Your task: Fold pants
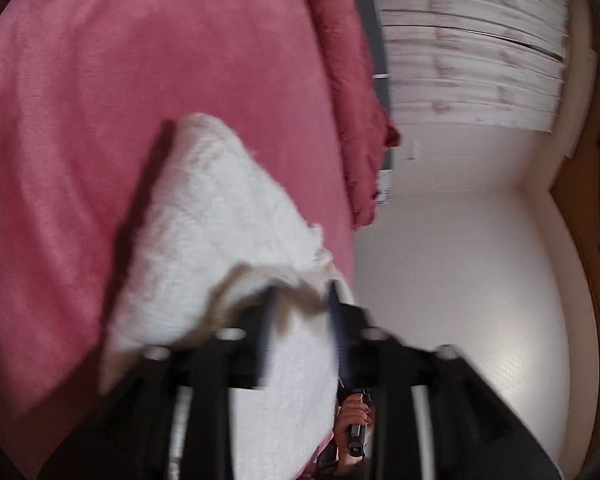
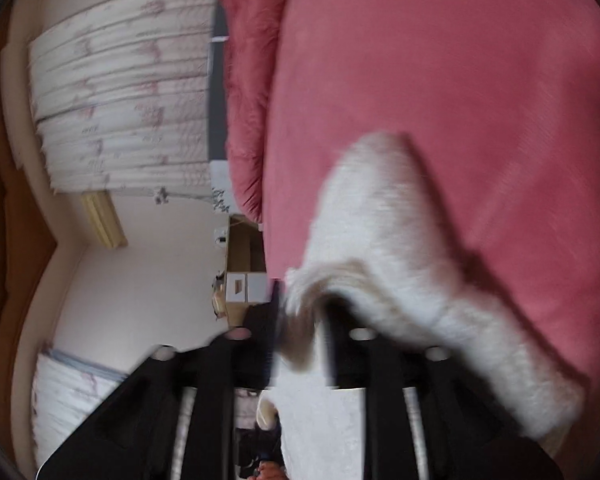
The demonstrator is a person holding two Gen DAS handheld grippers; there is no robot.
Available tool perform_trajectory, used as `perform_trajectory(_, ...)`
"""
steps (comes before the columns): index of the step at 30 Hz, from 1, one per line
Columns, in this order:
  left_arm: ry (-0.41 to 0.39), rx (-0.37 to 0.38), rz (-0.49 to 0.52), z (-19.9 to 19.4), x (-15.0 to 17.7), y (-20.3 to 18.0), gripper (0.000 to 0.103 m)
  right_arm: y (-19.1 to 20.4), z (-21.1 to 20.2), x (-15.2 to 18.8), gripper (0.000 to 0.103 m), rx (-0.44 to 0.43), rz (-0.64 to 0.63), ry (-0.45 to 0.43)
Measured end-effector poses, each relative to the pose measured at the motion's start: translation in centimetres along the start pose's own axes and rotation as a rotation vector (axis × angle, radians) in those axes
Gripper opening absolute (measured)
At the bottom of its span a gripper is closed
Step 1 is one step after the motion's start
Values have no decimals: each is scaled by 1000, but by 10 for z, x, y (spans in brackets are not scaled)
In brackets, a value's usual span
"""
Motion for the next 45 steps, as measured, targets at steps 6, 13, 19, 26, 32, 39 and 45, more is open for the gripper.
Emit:
perform_trajectory(6,-103,-26,63,-29,-7,-8,65,42,-52,4,73,88,-253,-155)
perform_trajectory(13,-29,-285,257,-38,1,-10,62,19,-49,6,46,453,-491,-84)
perform_trajectory(19,26,-437,409,-23,11,-19,62,9,-25,4,46,532,-565,-36)
perform_trajectory(26,91,-537,491,-17,12,-19,62,6,-5,14,34,661,-673,11)
perform_trajectory(32,100,-601,527,-20,19,-18,7,19,-5,17,7,661,-696,-1)
perform_trajectory(39,-83,-499,555,-53,0,-66,6,60,-21,4,6,556,-683,-154)
perform_trajectory(45,-115,-630,482,-51,-13,-14,7,30,-7,-16,6,667,-623,-154)
Point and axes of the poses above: each gripper's, at about its wrist camera, not at the fingertips, and z roughly the way its jaws point, y to its left, x to its underside, the point moved 10 cm from there along z, roughly the way its jaws point, and after that the axes turned 7 degrees about y, right-handed, at the moved point
